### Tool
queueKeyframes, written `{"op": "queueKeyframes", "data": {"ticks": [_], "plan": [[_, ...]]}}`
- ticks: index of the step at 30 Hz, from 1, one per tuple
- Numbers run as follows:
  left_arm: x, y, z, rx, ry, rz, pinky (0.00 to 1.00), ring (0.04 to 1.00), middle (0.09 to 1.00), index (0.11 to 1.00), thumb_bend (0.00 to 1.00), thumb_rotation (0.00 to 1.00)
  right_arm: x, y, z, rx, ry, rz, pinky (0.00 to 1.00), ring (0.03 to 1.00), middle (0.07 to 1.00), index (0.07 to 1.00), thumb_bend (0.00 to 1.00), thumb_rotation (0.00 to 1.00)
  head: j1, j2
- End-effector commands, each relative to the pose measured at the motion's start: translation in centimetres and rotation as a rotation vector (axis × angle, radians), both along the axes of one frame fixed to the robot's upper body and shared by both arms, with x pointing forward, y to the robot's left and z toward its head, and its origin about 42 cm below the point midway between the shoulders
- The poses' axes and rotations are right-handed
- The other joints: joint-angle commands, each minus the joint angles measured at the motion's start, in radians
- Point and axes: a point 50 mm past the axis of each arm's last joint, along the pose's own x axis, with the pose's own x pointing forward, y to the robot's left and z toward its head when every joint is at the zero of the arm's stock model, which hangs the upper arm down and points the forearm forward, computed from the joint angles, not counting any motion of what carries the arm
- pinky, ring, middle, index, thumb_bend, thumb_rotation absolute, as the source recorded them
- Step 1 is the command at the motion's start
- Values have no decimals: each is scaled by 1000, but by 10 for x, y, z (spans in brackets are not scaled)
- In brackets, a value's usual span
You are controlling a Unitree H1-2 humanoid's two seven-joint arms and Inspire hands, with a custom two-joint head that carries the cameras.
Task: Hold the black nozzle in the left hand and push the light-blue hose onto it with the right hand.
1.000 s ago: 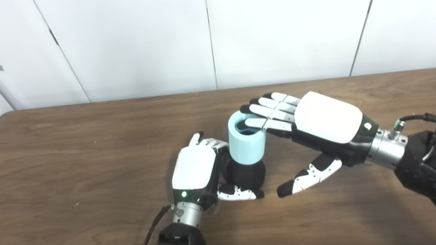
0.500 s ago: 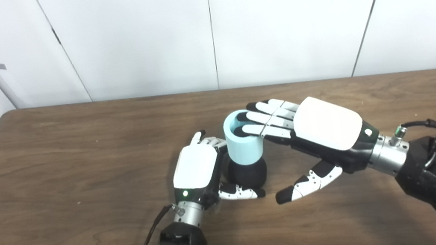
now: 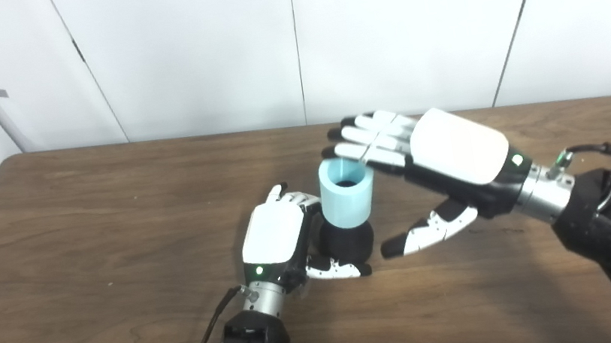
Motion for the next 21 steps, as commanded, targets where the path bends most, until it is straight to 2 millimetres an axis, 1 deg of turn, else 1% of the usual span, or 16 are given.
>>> {"op": "queueKeyframes", "data": {"ticks": [1, 5, 10, 13, 17, 21], "plan": [[-14, 12, -29, 35, 69, 15, 924, 772, 699, 483, 525, 53, -1, 4, 28, 59, -94, 34, 953, 970, 968, 937, 504, 952, 0, 1], [-14, 13, -29, 34, 70, 14, 931, 774, 700, 483, 525, 53, 3, 5, 38, 64, -113, 43, 945, 956, 942, 919, 491, 938, -3, 2], [-14, 12, -29, 37, 72, 16, 927, 774, 700, 483, 525, 53, 4, 7, 45, 62, -108, 43, 944, 941, 930, 910, 479, 957, -3, 2], [-15, 13, -27, 33, 75, 16, 929, 777, 702, 483, 525, 53, 3, 8, 45, 61, -103, 46, 935, 936, 928, 911, 488, 938, -5, 8], [-15, 13, -27, 32, 75, 16, 932, 778, 704, 483, 525, 53, 1, 9, 39, 54, -102, 52, 920, 933, 924, 905, 479, 960, -4, 11], [-15, 12, -26, 26, 75, 15, 930, 775, 702, 483, 525, 53, 1, 10, 34, 48, -91, 59, 918, 926, 919, 899, 479, 944, -4, 15]]}}
